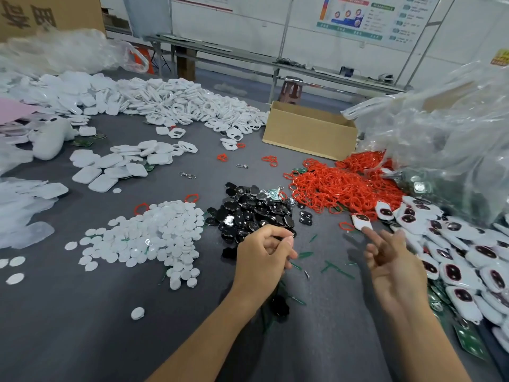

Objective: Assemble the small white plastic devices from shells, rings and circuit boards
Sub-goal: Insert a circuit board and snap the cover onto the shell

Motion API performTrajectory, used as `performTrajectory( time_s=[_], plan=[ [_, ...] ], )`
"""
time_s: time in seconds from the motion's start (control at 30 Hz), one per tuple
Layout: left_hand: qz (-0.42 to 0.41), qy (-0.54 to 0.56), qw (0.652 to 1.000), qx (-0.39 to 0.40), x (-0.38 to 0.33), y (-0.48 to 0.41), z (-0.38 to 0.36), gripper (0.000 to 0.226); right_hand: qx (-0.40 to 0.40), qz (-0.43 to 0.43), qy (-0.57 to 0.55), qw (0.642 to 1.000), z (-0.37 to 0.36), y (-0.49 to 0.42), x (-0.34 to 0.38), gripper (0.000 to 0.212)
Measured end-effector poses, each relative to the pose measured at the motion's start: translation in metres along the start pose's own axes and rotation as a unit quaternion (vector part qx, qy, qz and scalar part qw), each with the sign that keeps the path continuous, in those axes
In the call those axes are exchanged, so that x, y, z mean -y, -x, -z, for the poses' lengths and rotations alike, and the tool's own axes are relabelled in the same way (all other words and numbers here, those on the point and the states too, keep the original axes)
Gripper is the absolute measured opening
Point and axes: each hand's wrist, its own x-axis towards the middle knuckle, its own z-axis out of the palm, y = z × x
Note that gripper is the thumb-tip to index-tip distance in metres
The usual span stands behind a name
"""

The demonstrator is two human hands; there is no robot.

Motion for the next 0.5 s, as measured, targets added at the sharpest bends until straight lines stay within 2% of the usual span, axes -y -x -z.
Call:
performTrajectory(
  time_s=[0.07,0.13,0.27,0.33,0.4,0.5],
  plan=[
    [0.001,-0.001,1.0,-0.004,0.0,0.0,0.0,0.007,0.034,-0.036,0.067,0.997,-0.001,0.002,-0.005,0.018],
    [-0.002,-0.004,1.0,-0.009,0.0,-0.001,0.0,0.007,0.078,-0.03,0.134,0.987,-0.004,0.006,-0.011,0.019],
    [-0.026,-0.038,0.999,-0.02,0.001,-0.001,0.001,0.011,0.072,0.07,0.249,0.963,-0.007,0.008,-0.024,0.022],
    [-0.048,-0.061,0.997,-0.029,0.001,-0.001,0.001,0.015,0.063,0.145,0.328,0.931,-0.007,0.009,-0.031,0.021],
    [-0.076,-0.097,0.991,-0.041,0.0,0.0,0.002,0.021,0.072,0.217,0.408,0.884,-0.01,0.013,-0.036,0.023],
    [-0.124,-0.175,0.975,-0.051,-0.005,0.002,0.006,0.028,0.092,0.275,0.468,0.835,-0.013,0.02,-0.039,0.027]
  ],
)
